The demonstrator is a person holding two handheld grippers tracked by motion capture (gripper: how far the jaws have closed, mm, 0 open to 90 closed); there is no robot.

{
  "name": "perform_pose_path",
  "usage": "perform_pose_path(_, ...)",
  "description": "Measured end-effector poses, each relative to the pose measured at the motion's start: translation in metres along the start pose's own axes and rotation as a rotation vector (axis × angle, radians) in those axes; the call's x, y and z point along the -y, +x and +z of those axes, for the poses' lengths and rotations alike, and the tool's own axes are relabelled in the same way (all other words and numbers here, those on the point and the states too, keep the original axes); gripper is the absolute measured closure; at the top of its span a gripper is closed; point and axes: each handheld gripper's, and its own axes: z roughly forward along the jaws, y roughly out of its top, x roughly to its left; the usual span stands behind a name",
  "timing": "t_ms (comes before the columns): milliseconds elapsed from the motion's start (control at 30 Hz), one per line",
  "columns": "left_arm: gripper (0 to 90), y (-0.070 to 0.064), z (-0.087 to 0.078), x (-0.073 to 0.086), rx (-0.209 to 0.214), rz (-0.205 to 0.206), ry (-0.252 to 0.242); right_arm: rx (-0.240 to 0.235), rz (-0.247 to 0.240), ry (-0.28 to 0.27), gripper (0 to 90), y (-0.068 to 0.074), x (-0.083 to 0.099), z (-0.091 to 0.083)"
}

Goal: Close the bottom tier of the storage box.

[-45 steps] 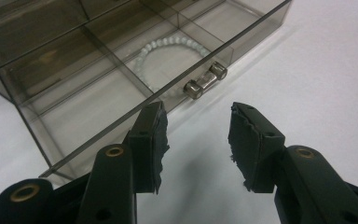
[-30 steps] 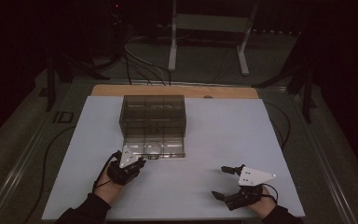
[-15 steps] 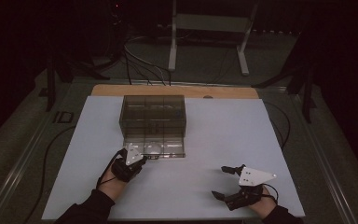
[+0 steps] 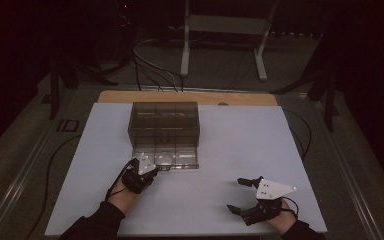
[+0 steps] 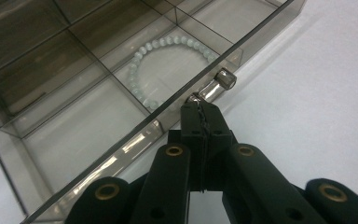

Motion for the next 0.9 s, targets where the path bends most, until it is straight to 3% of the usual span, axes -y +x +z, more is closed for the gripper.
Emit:
perform_pose_path(433,90.0,0.003,0.01,0.0,-0.008,-0.002,0.022,0.001,-0.001,-0.002,9.8,0.0,0.0,-0.001)
perform_pose_path(900,89.9,0.004,0.014,-0.002,-0.009,0.004,0.01,0.001,0.002,-0.003,9.9,0.0,0.0,-0.001)
